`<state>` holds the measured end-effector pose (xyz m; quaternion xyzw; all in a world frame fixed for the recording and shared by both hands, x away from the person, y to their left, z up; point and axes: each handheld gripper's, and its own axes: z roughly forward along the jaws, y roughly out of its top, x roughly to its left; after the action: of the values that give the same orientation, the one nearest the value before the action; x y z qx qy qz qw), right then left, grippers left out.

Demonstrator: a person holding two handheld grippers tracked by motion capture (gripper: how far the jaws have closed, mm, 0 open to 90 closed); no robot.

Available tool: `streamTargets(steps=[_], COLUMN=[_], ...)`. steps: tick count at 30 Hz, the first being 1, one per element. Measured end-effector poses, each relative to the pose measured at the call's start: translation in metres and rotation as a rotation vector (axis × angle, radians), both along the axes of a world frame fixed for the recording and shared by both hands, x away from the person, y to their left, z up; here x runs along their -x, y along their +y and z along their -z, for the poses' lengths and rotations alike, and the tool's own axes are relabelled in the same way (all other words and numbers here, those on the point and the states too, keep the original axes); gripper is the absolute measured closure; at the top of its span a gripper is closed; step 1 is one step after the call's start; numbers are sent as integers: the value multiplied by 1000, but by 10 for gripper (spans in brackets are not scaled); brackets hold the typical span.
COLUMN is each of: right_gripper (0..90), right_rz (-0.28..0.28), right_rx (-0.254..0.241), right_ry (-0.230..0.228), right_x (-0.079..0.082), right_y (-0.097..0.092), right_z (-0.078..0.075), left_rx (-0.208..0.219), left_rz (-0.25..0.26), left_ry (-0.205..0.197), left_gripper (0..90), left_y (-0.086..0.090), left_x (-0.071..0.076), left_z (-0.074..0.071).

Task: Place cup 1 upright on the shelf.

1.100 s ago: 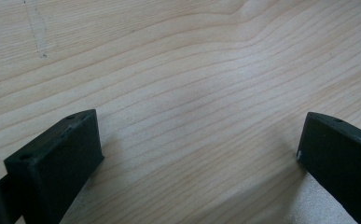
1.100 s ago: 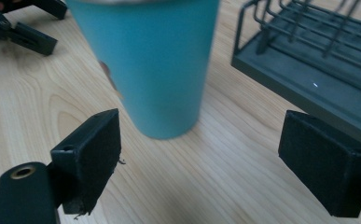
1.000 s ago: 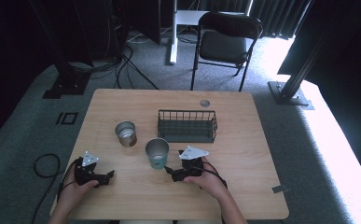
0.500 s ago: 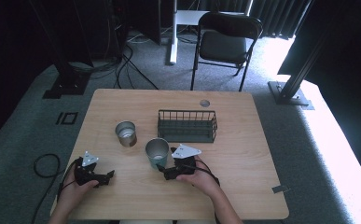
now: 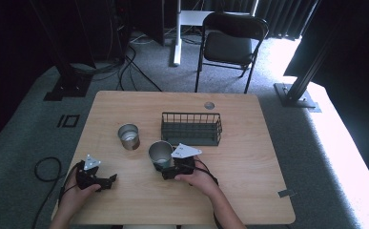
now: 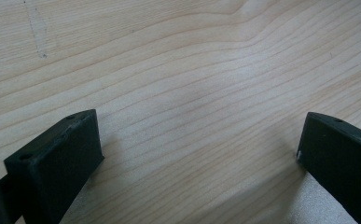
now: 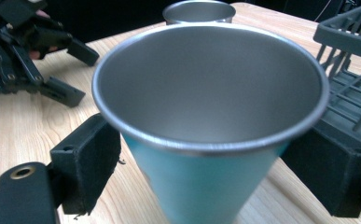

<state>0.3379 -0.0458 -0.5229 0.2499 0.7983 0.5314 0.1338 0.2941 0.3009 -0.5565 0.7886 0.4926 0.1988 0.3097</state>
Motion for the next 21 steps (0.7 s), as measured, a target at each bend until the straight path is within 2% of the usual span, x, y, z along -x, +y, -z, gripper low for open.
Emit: streamTargets(steps=[6,21], right_gripper=[124,118], right_rz=[1,-15], right_rx=[-9,-24], right_ry=[-27,-48], right_x=[-2,-8], right_y=[3,13], right_z=[-1,2], left_rx=[0,-1], left_rz=[0,0], left_ry=[0,0], left_gripper=[3,4], left_y=[0,0], left_x=[0,0], left_z=[0,0])
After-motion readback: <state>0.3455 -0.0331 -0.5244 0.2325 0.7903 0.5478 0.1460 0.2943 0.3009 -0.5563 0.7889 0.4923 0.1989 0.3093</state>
